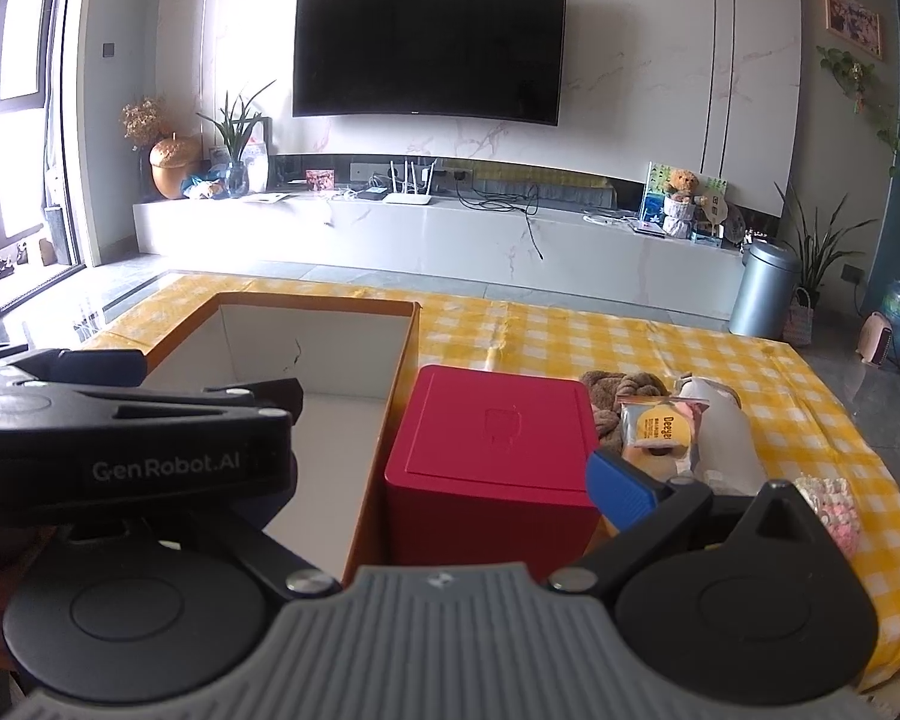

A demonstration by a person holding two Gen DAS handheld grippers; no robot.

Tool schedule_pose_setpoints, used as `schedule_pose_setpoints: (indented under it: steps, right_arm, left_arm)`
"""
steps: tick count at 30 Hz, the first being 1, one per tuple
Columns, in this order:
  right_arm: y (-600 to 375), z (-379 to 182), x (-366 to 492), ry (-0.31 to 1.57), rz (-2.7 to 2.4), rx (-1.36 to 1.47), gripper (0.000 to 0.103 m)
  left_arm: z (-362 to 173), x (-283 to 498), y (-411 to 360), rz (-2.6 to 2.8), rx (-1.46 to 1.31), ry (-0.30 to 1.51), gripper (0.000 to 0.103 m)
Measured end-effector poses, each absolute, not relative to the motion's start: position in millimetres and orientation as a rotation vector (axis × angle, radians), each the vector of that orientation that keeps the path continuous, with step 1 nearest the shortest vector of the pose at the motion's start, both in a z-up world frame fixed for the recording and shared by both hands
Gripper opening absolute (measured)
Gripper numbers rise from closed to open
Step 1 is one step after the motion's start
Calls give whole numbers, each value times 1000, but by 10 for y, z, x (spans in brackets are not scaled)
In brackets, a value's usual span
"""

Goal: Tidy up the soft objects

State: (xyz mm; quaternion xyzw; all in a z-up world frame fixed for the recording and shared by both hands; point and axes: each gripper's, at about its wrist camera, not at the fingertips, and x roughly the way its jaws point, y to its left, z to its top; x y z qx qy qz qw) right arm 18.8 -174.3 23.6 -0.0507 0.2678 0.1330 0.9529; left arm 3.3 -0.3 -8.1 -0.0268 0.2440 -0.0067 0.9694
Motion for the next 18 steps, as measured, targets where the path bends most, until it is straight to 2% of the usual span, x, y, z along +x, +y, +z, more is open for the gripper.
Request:
schedule_pose_setpoints:
  steps: [18]
  right_arm:
    - [-1704,207,209,558,282,-114,101]
  left_arm:
    - [-110,61,-15,-17,-46,518,103]
